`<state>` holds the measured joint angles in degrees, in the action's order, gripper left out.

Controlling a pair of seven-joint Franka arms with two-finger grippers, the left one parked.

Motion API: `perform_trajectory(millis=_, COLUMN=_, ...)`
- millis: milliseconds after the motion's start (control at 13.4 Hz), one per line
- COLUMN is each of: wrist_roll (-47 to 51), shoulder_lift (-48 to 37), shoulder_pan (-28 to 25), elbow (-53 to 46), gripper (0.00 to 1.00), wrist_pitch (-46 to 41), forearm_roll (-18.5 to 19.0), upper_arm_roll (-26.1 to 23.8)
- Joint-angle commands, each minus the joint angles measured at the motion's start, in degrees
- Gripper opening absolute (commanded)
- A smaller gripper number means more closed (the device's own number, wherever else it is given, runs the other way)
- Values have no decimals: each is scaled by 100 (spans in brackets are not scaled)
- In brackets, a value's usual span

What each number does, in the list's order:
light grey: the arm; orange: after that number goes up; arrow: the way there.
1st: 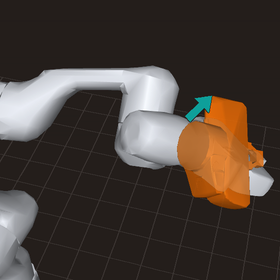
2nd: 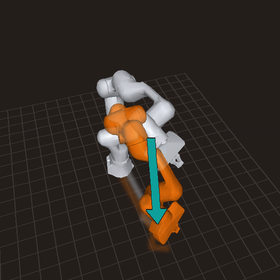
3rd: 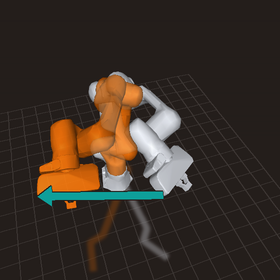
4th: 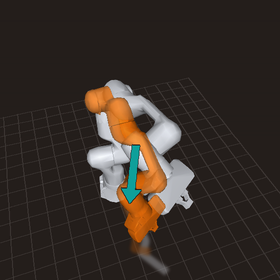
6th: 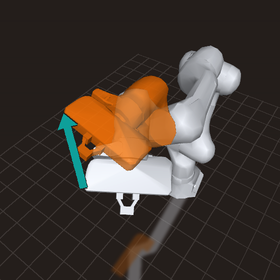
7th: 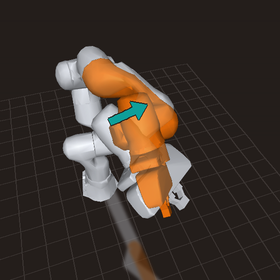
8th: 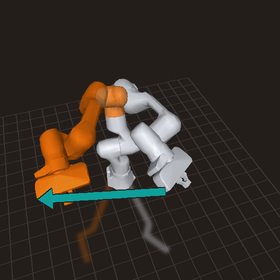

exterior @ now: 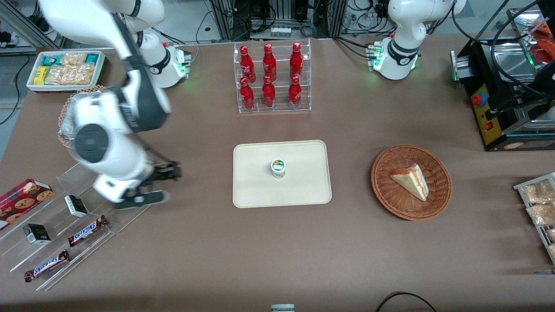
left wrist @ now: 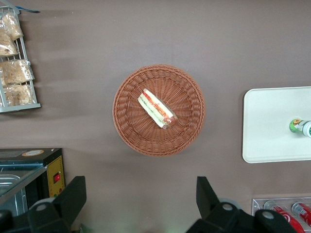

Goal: Place green gum on tray

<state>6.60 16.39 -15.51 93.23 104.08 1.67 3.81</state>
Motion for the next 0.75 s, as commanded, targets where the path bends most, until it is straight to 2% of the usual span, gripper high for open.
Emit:
perform_trajectory(millis=0, wrist_roll=-27, shoulder_lift=-645, shoulder_pan=599, elbow=678, gripper=100, wrist_pitch=262, forearm_roll=-123, upper_arm_roll=-118)
perform_trajectory(millis=224, wrist_roll=-114, shoulder_lift=-1154, shoulder_pan=1109, elbow=1021, gripper=100, wrist_pitch=341, forearm_roll=-123, upper_arm_roll=-327)
perform_trajectory(millis=449, wrist_roll=-484, shoulder_lift=-1524, shoulder_pan=1567, elbow=1110, gripper=100, wrist_pitch=-122, forearm_roll=-123, upper_arm_roll=-504)
perform_trajectory(millis=673, wrist_roll=-414, shoulder_lift=-1884, shoulder_pan=1639, elbow=1049, gripper=100, wrist_pitch=-598, forearm_roll=-131, upper_arm_roll=-548)
